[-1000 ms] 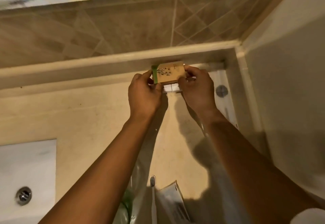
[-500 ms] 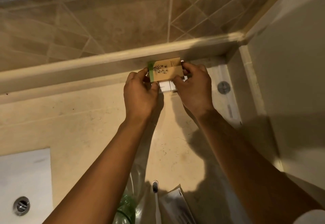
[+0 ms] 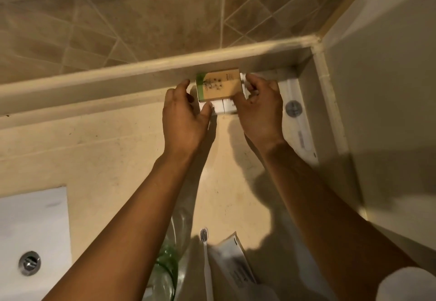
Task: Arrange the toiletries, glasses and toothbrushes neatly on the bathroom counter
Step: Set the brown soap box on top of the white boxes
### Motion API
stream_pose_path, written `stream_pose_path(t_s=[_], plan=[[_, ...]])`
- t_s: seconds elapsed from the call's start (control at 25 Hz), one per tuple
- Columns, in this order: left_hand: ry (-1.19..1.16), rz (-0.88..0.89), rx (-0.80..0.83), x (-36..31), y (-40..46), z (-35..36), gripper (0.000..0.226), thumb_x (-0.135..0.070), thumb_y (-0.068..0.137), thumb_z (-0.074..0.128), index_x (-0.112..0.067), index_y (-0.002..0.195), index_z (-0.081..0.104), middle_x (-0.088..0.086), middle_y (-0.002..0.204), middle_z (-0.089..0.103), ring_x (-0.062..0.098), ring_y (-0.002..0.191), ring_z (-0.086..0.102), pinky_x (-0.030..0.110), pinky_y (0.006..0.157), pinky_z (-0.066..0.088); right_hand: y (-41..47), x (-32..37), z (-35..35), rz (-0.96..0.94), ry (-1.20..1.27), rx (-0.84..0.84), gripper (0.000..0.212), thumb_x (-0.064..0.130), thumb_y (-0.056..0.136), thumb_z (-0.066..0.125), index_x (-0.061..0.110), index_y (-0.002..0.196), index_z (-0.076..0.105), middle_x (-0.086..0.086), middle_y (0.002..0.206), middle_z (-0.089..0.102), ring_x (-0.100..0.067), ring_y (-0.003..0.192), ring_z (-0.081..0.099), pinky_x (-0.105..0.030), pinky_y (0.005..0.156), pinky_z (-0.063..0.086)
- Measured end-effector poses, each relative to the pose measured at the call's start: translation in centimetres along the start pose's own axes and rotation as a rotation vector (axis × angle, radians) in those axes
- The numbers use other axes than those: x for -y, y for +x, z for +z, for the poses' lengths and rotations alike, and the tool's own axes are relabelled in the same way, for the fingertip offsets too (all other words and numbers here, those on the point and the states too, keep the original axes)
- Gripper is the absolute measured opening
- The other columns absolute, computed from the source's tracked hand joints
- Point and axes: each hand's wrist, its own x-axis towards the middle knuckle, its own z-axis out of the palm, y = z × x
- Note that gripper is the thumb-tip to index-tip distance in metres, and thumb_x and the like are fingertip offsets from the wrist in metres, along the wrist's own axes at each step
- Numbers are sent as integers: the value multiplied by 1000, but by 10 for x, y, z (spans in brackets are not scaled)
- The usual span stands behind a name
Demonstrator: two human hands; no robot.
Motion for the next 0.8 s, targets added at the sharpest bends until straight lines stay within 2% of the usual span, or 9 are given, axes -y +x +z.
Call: stream_pose_path(t_s=[0.12,0.24,0.32,0.4,0.52,0.6,0.72,0.8], plan=[[27,38,15,0,-33,-12,61,-28,90,72,-15,145,48,9,126,58,17,100,62,21,88,44,-28,-4,-18,-12,88,-54,35,18,93,69,18,128,63,-1,128,54,-12,109,61,-19,91,55],[28,64,51,-3,-84,-21,46,-23,90,68,-14,134,57,8,117,62,17,94,63,21,83,44,-72,-19,-38,-4,9,1,30,14,92,65,19,121,66,3,117,61,-3,97,60,-1,82,46],[36,74,87,0,-123,-23,32,-22,90,65,-13,121,65,8,105,67,20,89,64,26,82,46,-108,-35,-48,-7,-48,66,28,12,92,61,19,119,68,2,115,65,-3,97,62,-7,86,48],[62,54,118,8,-165,-25,19,-21,91,63,-13,106,71,8,96,69,23,87,65,34,79,48,-150,-55,-57,-51,-110,109,27,9,90,60,15,114,71,-3,110,69,-13,96,65,-18,88,52],[100,17,135,26,-229,-26,11,-17,92,60,-12,89,70,6,85,70,25,80,64,30,66,40,-208,-80,-69,-9,-256,252,23,13,90,62,18,110,70,-1,108,68,-10,93,63,-4,79,43],[89,-36,162,38,-266,-26,12,-16,93,60,-12,83,65,6,78,68,27,75,63,31,63,37,-240,-94,-75,50,-315,324,21,18,92,63,20,112,69,0,110,68,-10,94,63,-7,79,42],[56,-241,212,52,-305,-26,7,-19,91,63,-12,90,63,4,80,69,30,82,65,34,68,45,-272,-105,-82,77,-372,350,23,28,93,66,16,112,68,-2,110,67,-15,95,65,-23,85,51],[27,-355,210,57,-318,-25,16,-21,90,64,-11,102,67,2,83,71,28,87,66,30,71,43,-282,-107,-82,76,-402,356,25,32,93,66,16,113,68,-2,108,68,-16,93,65,-30,86,56]])
